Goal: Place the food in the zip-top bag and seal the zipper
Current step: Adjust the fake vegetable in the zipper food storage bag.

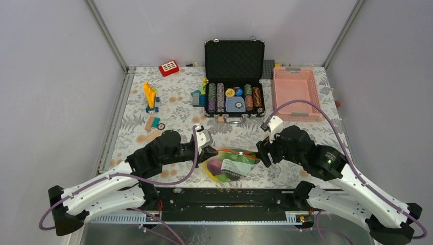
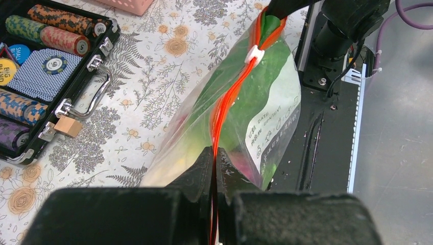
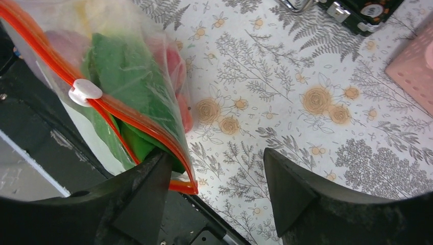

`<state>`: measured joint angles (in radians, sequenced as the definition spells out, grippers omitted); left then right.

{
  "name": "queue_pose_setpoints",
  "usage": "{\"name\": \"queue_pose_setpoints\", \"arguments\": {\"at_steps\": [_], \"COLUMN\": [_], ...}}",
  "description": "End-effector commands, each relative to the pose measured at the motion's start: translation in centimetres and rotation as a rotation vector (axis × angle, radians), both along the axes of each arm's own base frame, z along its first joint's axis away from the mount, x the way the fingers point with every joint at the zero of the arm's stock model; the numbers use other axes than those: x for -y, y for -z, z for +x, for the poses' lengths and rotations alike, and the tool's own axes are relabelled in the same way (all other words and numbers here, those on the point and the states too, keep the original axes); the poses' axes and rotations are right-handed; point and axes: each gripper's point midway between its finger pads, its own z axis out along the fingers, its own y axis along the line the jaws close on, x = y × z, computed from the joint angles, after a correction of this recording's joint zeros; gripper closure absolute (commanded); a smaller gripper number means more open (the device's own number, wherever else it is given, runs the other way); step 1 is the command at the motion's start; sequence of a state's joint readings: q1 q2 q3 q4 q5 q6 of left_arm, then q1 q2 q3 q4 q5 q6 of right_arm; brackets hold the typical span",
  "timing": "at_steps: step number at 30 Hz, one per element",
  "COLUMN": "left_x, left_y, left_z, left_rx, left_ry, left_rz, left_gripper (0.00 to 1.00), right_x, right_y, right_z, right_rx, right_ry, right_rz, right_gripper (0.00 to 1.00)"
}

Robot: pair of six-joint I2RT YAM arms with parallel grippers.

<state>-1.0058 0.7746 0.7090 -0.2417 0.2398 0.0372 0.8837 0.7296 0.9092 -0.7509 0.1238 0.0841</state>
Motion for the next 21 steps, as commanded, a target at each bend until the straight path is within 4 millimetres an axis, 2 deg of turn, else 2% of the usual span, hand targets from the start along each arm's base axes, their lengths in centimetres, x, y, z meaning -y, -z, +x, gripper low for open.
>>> {"name": "queue_pose_setpoints", "arguments": {"at_steps": [1,4,7,12,17,21], "left_x": [0.8,0.9,1.0,1.4,1.8,2.0], "left_y": [-2.4,-2.2,-2.4,-2.3,-2.0,-1.8], "left_z": [-0.1,-0.2,-0.5,-1.0,-1.7,-1.7], "left_rx": [0.053,0.051,0.047,0.019,-0.007,-0.049], "left_ry": [0.036,0.038,0.057,0.082,0.119,0.107], "left_rz": [-0.076,-0.076,-0.082,-0.091,-0.107,-0.116], "left_gripper": [1.0,1.0,1.0,1.0,1.0,1.0], "right_x": [-2.0,-3.1,-4.4,-8.8,-11.0,-11.8], "right_y": [0.2,1.1,1.8,1.8,3.4,3.4], "right_z": [-2.0,-3.6,-2.9,-1.7,-1.0,-0.2], "right_rx": [-0.05,-0.101,-0.095,-0.091,-0.153,-0.138], "right_ry": [-0.168,-0.271,-0.275,-0.344,-0.367,-0.34], "right_rz": [0.044,0.066,0.098,0.221,0.22,0.253], "right_gripper": [0.26,0.25,0.25,0.28,0.55,1.0]}}
